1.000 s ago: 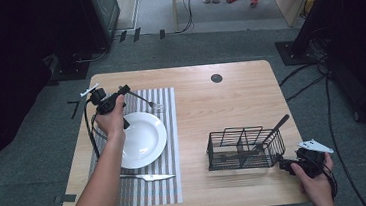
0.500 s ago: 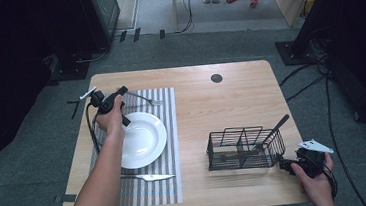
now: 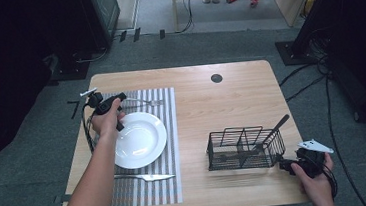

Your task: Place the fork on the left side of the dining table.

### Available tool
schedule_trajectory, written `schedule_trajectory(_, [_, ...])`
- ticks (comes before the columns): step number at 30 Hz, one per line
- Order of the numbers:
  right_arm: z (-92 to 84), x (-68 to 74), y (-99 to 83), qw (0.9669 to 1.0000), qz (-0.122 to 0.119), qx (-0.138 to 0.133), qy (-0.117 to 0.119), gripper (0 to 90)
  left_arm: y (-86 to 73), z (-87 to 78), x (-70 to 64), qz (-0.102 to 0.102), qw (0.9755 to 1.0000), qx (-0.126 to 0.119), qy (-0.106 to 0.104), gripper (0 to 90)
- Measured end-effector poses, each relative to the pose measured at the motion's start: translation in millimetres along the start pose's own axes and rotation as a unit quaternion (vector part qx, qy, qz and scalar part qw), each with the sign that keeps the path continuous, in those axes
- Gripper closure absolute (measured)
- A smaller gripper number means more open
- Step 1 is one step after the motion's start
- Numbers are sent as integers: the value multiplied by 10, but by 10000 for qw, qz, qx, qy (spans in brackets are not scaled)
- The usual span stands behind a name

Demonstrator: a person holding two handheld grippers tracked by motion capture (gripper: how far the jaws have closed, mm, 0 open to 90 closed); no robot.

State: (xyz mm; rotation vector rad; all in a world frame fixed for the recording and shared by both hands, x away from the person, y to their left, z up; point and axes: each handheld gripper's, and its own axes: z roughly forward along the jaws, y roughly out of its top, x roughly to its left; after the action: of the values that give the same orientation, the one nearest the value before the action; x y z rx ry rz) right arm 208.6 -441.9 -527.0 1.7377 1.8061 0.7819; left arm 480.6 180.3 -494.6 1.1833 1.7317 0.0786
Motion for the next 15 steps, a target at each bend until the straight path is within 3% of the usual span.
schedule_trajectory(4, [0, 0, 0, 10000, -2, 1, 1, 1, 19, -4, 33, 6, 9997, 196, 144, 635])
schedule_trajectory(9, [0, 0, 0, 10000, 0, 0, 1, 1, 54, -2, 41, 71, 9992, 274, 299, 560])
schedule_trajectory(11, [0, 0, 0, 10000, 1, 1, 2, 0, 63, 34, 38, 322, 9966, 540, 533, 528])
schedule_trajectory(15, [0, 0, 0, 10000, -1, 1, 2, 1, 73, 50, 27, 455, 9941, 730, 661, 498])
